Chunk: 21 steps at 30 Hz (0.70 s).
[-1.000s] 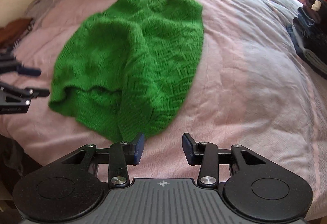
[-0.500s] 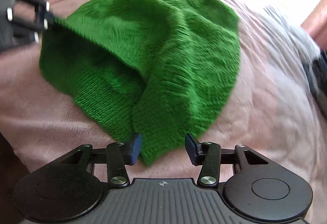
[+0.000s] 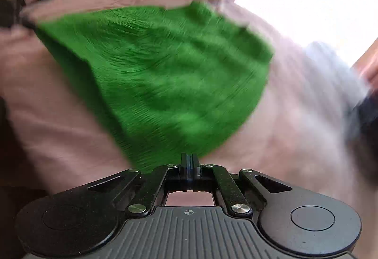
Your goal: Fold large clothes
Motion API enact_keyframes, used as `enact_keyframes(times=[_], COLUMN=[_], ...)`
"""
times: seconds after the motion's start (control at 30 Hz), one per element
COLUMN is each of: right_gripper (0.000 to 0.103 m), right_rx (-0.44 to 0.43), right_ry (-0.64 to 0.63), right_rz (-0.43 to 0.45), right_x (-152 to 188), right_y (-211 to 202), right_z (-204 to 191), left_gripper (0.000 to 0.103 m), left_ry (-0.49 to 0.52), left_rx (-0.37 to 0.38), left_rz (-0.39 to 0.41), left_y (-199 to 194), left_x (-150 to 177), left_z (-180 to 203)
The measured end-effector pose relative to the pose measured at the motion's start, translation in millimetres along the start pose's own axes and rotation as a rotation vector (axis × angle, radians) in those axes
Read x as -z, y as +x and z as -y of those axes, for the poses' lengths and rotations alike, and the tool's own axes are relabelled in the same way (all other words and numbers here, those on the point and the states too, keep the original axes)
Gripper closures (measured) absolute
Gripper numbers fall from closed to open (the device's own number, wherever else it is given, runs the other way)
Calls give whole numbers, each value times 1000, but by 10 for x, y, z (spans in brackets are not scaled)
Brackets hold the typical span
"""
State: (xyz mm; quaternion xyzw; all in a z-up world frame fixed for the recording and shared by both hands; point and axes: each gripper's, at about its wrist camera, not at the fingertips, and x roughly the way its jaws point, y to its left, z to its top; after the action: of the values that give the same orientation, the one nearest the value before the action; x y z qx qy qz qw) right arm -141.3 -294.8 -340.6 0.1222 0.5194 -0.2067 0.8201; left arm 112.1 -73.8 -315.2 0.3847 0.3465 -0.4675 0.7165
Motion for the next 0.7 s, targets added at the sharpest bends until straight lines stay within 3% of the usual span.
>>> enact_keyframes(times=[0.03,0.07,0.1,0.13,0.3,0.33,0.37,0.4,0.47,0.5,0.57,0.7], right_gripper=[103,87,75,59,57,57,57,57,56,56,56,56], right_rx=[-40,-75,-91,-85,-34,-36,-50,-70,-114,-131,-152,-213], right_ry=[104,215,302,361,476,509,566,639,792,863,983,1120], right_rz=[-39,-78,-92,-82,-65,-54,-40,-23,2,11,41,62], right_x=[28,59,83,105,91,69,77,120,139,166,196,152], right_y=[65,139,186,198,271,294,308,312,378,415,491,702], right_z=[91,195,276,332,422,446,473,549,685,739,817,869], left_gripper=[103,103,103,103,82,72,70,70,58,58,48,54], left_ry=[7,8,13,11,66,82,81,57,-12,-45,-108,-129], left_rx=[-18,-39,-47,-42,32,47,66,92,133,127,106,110], left_rz=[-69,-158,-188,-165,19,39,43,40,8,12,-12,-106], left_y=[124,264,314,287,138,176,236,308,464,530,702,994], left_x=[100,194,223,203,-202,-292,-383,-468,-639,-698,-805,-901], left_z=[33,52,60,59,107,130,140,122,51,11,-59,-107])
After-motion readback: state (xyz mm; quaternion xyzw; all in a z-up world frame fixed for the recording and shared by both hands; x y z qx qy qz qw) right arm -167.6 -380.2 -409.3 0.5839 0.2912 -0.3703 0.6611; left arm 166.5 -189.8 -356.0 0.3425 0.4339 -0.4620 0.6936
